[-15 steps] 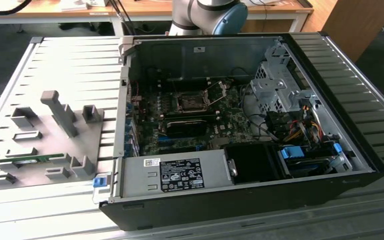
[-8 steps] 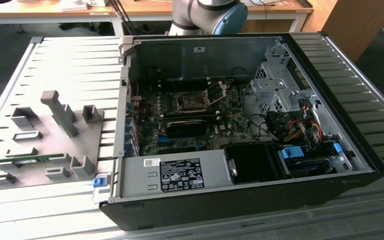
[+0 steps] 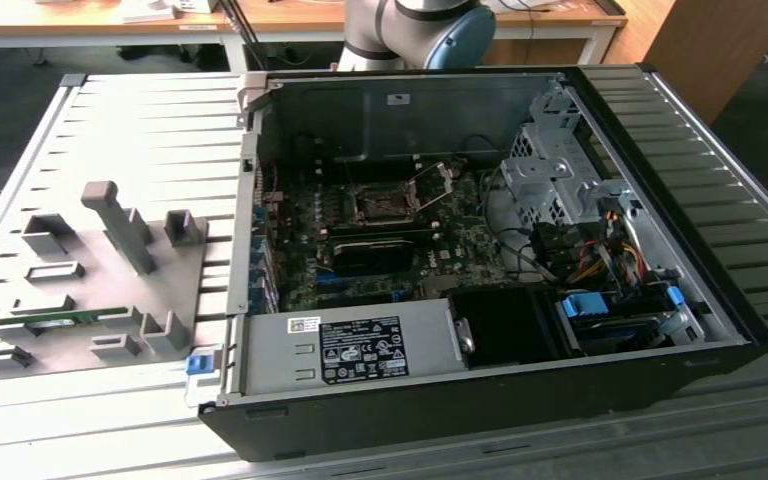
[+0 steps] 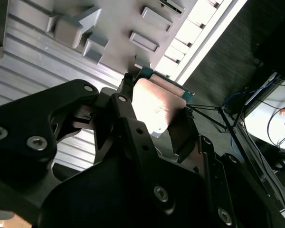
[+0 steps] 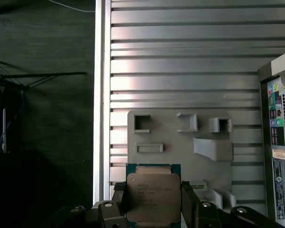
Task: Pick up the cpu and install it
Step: 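Pick up the cpu and move it towards the insertion slot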
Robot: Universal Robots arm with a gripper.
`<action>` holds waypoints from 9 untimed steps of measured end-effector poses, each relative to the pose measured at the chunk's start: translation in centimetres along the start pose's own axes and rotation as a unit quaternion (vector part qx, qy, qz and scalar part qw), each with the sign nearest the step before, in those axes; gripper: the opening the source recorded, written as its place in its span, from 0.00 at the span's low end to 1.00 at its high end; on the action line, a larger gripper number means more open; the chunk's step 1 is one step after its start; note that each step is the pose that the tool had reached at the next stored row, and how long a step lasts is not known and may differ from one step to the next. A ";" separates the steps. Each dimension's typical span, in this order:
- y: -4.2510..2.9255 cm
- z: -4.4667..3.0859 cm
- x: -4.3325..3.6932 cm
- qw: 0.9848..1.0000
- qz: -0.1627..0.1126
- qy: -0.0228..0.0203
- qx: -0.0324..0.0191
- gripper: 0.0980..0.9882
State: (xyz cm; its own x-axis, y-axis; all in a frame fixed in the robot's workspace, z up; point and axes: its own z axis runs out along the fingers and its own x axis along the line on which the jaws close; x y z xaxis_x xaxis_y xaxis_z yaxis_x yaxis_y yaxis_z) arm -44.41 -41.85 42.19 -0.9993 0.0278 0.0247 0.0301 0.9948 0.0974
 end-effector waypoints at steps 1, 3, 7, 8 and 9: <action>0.01 0.00 -0.15 1.000 0.000 0.000 0.000 0.50; 0.02 -0.02 -0.60 1.000 0.000 0.000 0.000 0.50; 0.05 -0.05 -1.80 1.000 0.000 0.000 0.000 0.50; 0.06 -0.06 -2.11 1.000 0.000 0.000 0.000 0.50; 0.07 -0.06 -2.31 1.000 0.000 0.000 0.000 0.50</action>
State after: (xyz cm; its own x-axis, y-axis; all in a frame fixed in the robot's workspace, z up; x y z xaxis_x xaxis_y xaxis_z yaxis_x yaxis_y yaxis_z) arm -42.10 -41.85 42.20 -0.9993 0.0277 0.0245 0.0299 0.9947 0.0980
